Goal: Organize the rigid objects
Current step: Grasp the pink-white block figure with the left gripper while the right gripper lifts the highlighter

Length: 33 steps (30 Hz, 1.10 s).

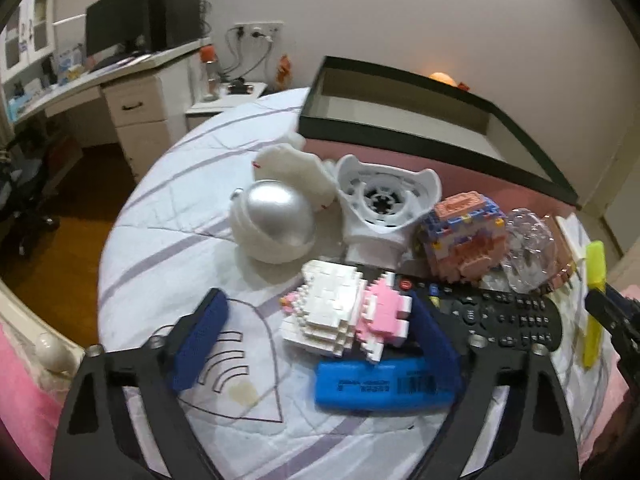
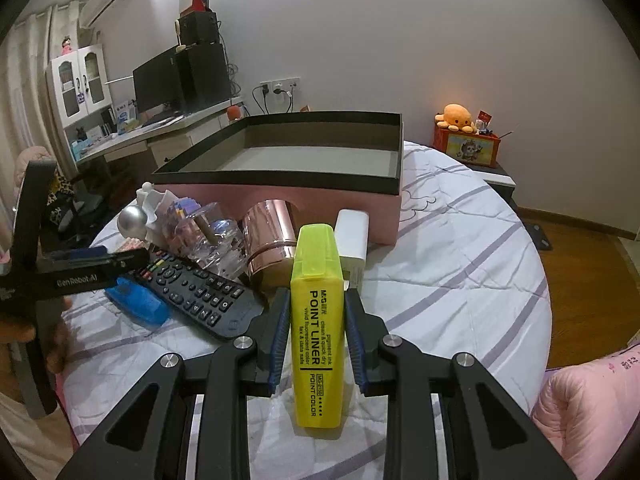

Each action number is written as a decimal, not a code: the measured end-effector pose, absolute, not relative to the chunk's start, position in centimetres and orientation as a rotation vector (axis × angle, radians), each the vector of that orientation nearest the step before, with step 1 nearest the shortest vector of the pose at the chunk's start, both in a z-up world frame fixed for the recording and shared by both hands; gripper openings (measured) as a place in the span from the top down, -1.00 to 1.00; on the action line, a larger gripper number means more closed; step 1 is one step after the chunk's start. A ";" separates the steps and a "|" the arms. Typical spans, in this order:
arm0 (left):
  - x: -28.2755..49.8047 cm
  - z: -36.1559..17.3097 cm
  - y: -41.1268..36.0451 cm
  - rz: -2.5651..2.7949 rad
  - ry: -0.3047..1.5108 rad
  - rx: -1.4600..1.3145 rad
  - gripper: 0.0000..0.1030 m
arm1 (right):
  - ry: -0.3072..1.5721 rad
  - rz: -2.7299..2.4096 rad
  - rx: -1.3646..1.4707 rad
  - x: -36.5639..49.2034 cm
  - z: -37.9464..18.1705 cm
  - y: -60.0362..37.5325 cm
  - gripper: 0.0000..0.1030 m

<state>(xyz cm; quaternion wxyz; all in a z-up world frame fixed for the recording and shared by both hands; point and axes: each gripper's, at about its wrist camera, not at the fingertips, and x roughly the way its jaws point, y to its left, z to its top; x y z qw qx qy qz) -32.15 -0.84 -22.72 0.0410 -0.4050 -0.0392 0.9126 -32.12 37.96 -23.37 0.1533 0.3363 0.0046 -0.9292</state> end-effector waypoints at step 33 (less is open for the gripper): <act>-30.8 -21.3 -0.4 2.773 -0.031 -1.194 -0.25 | 0.048 -2.608 0.838 -33.7 -20.0 35.7 0.47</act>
